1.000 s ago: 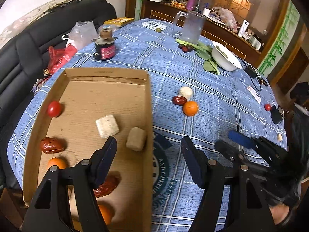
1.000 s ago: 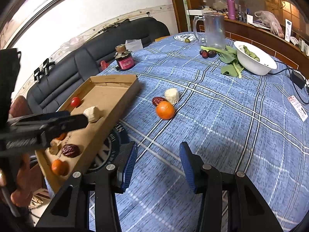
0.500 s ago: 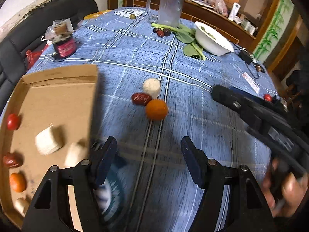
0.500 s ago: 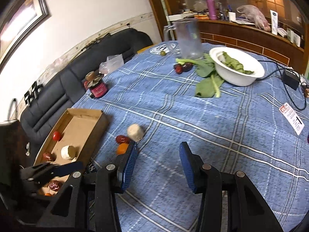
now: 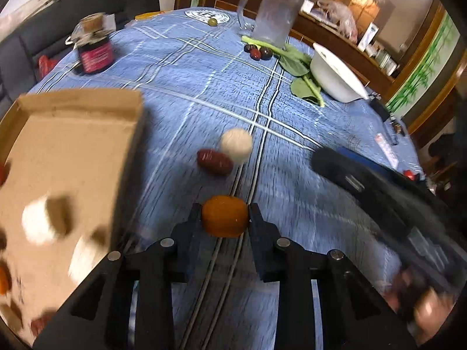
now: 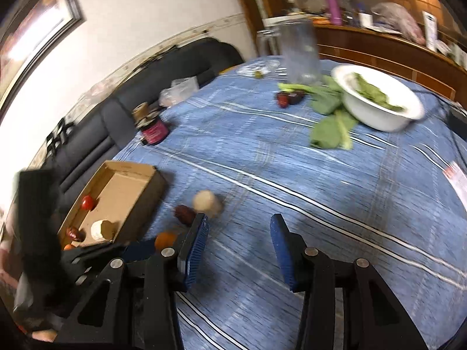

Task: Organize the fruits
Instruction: 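Grasp an orange with the left tool while the right tool grasps a white rice-cake piece, then carry the orange in the left tool and the rice-cake piece in the right tool over the tray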

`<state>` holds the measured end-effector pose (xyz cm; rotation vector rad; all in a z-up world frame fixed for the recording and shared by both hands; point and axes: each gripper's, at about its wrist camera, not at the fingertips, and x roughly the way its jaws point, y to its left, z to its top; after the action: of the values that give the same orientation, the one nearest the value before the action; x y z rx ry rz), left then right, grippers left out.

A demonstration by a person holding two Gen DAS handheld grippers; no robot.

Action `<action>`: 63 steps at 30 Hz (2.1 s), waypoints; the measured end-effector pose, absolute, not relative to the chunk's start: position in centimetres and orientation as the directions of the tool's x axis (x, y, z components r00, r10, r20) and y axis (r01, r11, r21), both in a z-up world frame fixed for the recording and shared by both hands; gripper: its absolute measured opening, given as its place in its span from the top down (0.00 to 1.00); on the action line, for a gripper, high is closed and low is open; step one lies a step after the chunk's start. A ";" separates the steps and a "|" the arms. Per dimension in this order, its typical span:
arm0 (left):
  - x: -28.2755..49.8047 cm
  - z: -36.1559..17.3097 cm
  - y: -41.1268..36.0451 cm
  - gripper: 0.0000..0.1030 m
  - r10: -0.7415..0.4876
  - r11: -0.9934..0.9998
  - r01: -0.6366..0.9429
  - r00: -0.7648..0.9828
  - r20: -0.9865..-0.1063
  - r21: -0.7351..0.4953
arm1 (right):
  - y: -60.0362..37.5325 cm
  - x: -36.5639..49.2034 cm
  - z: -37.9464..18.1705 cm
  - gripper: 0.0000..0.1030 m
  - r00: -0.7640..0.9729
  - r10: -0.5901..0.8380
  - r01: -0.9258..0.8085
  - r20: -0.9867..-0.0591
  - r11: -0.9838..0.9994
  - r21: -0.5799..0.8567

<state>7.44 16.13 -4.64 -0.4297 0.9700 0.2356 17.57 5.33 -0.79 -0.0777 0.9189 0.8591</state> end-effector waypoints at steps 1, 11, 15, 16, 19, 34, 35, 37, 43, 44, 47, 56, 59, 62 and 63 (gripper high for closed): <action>6.5 -4.5 16.1 0.73 -0.004 0.888 -0.380 0.555 -0.832 -0.258 | 6.4 17.6 -1.1 0.56 0.300 0.621 -0.687 -0.724 0.667 0.287; 2.0 -2.9 15.4 0.73 -0.032 0.892 -0.350 0.584 -0.811 -0.287 | 11.9 18.4 -4.9 0.68 0.247 0.577 -0.665 -0.779 0.685 0.297; 1.5 -2.7 15.6 0.73 -0.032 0.892 -0.347 0.589 -0.808 -0.289 | 10.6 17.5 -4.1 0.69 0.279 0.571 -0.650 -0.772 0.704 0.286; 1.4 -2.6 15.5 0.73 -0.032 0.893 -0.345 0.591 -0.806 -0.289 | 10.1 17.3 -3.8 0.69 0.284 0.574 -0.649 -0.768 0.705 0.286; 1.3 -2.5 15.4 0.73 -0.027 0.897 -0.342 0.592 -0.806 -0.281 | 8.7 16.4 -2.6 0.69 0.288 0.591 -0.651 -0.753 0.698 0.298; -1.2 -0.4 16.0 0.73 0.061 0.898 -0.377 0.616 -0.785 -0.227 | 6.4 9.6 1.4 0.70 0.287 0.645 -0.711 -0.709 0.639 0.293; -1.4 -0.3 16.3 0.73 0.071 0.896 -0.385 0.617 -0.784 -0.222 | 6.6 9.4 1.4 0.70 0.283 0.646 -0.716 -0.709 0.634 0.292; -1.7 -0.2 16.9 0.73 0.089 0.892 -0.400 0.614 -0.784 -0.212 | 7.0 8.5 1.5 0.70 0.278 0.649 -0.728 -0.708 0.623 0.286; -2.7 -0.2 18.5 0.73 0.124 0.878 -0.435 0.610 -0.783 -0.199 | 8.2 6.7 1.6 0.70 0.258 0.658 -0.747 -0.708 0.600 0.286; -2.9 -0.1 18.7 0.73 0.131 0.876 -0.440 0.608 -0.783 -0.196 | 8.4 6.5 1.6 0.70 0.255 0.658 -0.750 -0.708 0.597 0.285; -3.4 -0.1 19.4 0.73 0.148 0.871 -0.454 0.607 -0.781 -0.188 | 9.0 6.0 1.6 0.70 0.246 0.660 -0.755 -0.710 0.589 0.286; -4.1 -0.1 20.9 0.73 0.168 0.859 -0.479 0.598 -0.783 -0.182 | 10.4 4.8 1.6 0.70 0.227 0.665 -0.774 -0.712 0.567 0.282; -4.2 -0.1 21.3 0.73 0.174 0.855 -0.486 0.594 -0.785 -0.179 | 11.0 4.5 1.7 0.70 0.220 0.666 -0.780 -0.713 0.559 0.282; -4.1 -0.2 21.8 0.73 0.185 0.855 -0.492 0.587 -0.788 -0.166 | 11.7 4.3 1.6 0.70 0.214 0.668 -0.787 -0.713 0.550 0.278; -4.1 -0.2 22.1 0.73 0.191 0.854 -0.496 0.584 -0.789 -0.160 | 11.8 4.2 1.6 0.70 0.212 0.668 -0.790 -0.713 0.547 0.277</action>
<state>-4.07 22.07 -0.21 -0.3876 0.8601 0.4123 4.21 11.85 1.59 -0.1583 0.8998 1.0178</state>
